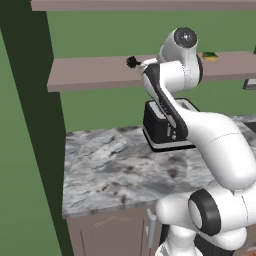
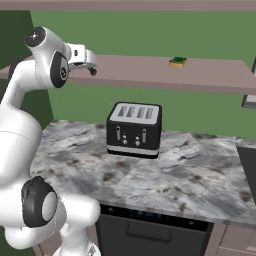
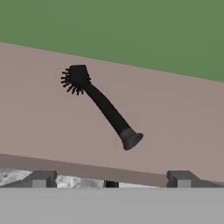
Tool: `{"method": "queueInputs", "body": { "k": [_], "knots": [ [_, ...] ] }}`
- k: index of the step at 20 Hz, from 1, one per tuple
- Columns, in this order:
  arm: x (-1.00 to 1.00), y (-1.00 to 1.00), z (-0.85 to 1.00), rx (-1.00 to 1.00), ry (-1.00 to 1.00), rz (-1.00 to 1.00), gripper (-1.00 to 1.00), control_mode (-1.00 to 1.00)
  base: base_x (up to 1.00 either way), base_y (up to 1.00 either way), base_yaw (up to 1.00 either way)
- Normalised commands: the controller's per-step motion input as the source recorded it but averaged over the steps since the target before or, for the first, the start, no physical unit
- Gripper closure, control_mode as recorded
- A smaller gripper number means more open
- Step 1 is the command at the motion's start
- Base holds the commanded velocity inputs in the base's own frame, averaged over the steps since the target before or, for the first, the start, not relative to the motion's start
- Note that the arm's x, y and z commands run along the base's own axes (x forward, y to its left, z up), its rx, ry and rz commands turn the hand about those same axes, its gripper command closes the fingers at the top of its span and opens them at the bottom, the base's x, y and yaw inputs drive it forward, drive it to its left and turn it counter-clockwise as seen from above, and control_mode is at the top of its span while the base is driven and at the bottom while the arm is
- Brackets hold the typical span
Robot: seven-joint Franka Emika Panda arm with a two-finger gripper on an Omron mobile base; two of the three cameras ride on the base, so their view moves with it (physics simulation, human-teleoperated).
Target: Locate and retrieve the dish brush and sponge from the cabinet. Place them next to the sink.
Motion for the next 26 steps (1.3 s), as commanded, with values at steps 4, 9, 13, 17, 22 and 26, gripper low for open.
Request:
{"method": "queueInputs", "body": {
  "k": [4, 9, 13, 17, 22, 26],
  "knots": [
    [0.29, 0.09, 0.08, 0.01, 0.02, -0.08, -1.0, -1.0, 0.0, 0.0, 0.0],
    [0.29, 0.01, 0.08, 0.04, 0.0, -0.09, -1.0, -1.0, 0.0, 0.0, 0.0],
    [0.24, 0.01, 0.05, 0.04, 0.0, -0.1, -1.0, -1.0, 0.0, 0.0, 0.0],
    [0.19, -0.06, 0.04, 0.07, 0.04, -0.11, -1.0, -1.0, 0.0, 0.0, 0.0],
    [0.13, -0.03, 0.0, 0.12, 0.0, -0.06, -1.0, -1.0, 0.0, 0.0, 0.0],
    [0.09, -0.02, 0.0, 0.09, 0.03, 0.03, -1.0, -1.0, 0.0, 0.0, 0.0]
  ]
}}
